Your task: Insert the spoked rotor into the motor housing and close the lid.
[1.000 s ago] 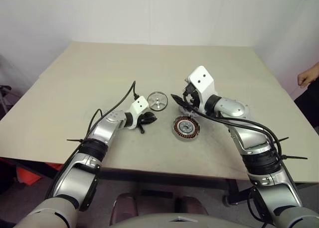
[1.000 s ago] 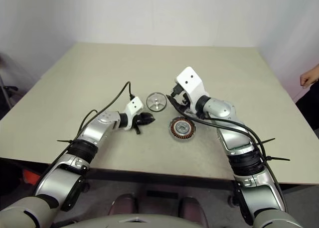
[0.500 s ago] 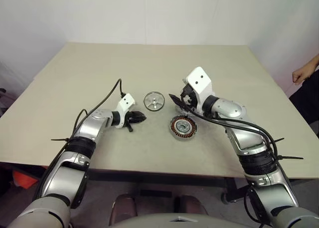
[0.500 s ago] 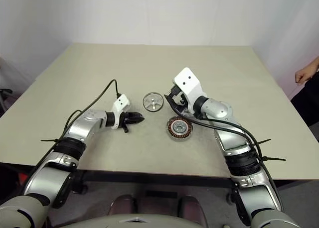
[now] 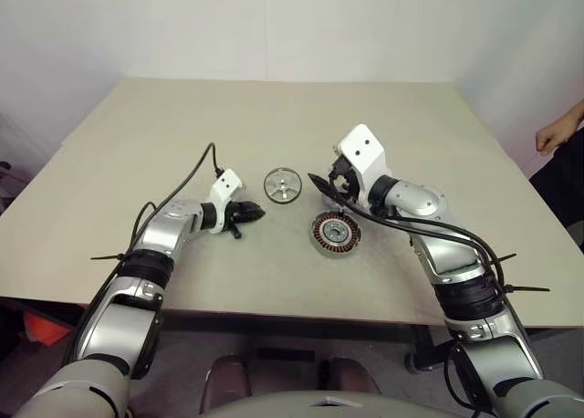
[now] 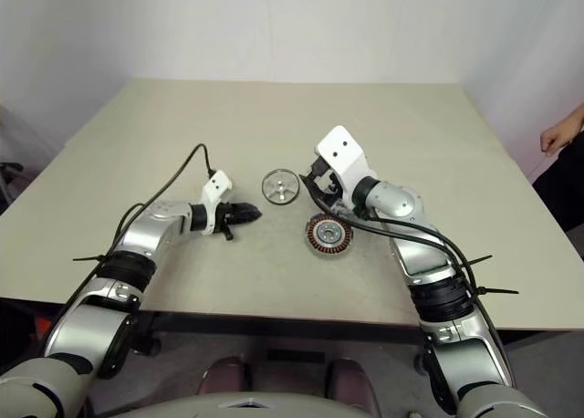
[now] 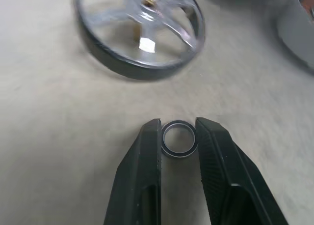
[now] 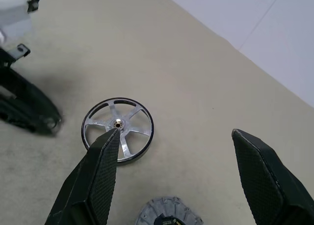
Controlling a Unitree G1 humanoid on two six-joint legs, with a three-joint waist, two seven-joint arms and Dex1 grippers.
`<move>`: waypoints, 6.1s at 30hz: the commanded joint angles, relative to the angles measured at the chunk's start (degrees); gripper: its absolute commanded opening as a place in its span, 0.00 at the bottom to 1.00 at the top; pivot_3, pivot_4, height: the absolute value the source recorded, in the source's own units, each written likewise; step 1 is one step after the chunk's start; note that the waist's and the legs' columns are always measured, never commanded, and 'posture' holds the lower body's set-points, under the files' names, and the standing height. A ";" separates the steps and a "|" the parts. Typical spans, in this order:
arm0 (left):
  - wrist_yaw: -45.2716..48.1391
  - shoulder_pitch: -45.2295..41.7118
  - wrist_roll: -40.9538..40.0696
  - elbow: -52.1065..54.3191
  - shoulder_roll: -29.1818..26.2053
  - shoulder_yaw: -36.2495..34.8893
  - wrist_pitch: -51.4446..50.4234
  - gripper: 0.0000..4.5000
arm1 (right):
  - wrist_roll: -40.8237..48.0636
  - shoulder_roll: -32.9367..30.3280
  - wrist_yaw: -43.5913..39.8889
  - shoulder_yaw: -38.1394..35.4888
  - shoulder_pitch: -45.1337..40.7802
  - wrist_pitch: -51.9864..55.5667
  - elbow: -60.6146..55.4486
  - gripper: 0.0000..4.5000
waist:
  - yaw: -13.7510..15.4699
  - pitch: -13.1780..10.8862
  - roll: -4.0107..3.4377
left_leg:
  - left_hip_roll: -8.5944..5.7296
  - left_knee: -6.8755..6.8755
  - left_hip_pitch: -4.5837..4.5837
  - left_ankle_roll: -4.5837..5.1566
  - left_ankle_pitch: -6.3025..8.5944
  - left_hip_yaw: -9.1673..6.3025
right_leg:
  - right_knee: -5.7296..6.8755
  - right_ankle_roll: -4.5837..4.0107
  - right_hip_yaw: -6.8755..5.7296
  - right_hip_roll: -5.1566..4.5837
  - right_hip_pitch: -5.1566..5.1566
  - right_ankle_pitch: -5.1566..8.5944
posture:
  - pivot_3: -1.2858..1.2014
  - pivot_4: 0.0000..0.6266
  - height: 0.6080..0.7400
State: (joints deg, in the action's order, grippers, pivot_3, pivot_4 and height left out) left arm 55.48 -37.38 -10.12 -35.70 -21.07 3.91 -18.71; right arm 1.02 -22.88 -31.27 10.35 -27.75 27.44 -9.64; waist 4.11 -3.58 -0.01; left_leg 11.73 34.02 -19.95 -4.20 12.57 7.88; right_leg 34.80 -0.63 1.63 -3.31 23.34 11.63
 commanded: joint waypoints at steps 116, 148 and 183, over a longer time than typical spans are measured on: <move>-2.61 3.69 -10.16 26.27 0.77 -3.81 -13.87 0.38 | 2.14 -11.02 -3.15 0.39 16.28 14.71 -17.78 0.01 | 1.39 -0.07 -0.02 | 0.00 -0.04 -0.04 0.03 -0.01 0.02 | -0.04 -0.02 0.00 -0.01 -0.04 0.03 | 0.52 0.00 1.00; -4.55 3.59 -9.82 24.16 -0.83 -2.41 -12.38 0.38 | 2.48 -10.89 -3.38 0.36 16.00 16.03 -18.70 0.01 | 1.38 -0.06 0.00 | 0.00 -0.03 -0.03 0.00 -0.02 0.02 | -0.01 -0.01 0.01 0.00 -0.07 0.03 | 0.52 0.00 1.00; -5.72 3.72 -9.98 22.99 -1.22 -3.17 -11.92 0.38 | 2.25 -8.76 -1.53 1.43 16.31 14.74 -12.70 0.01 | 1.35 -0.02 0.03 | 0.00 0.04 0.03 -0.05 -0.05 0.02 | 0.06 -0.01 0.01 -0.02 -0.16 0.03 | 0.52 0.00 1.00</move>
State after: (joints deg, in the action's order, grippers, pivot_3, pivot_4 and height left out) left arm 49.90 -32.90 -19.74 -13.40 -21.93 1.88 -31.60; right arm 3.68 -31.34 -33.37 12.65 -10.30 42.00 -22.17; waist 5.46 -3.60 0.02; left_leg 11.74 34.06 -19.92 -4.26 12.51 7.90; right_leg 34.86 -0.64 1.64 -3.33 23.18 11.66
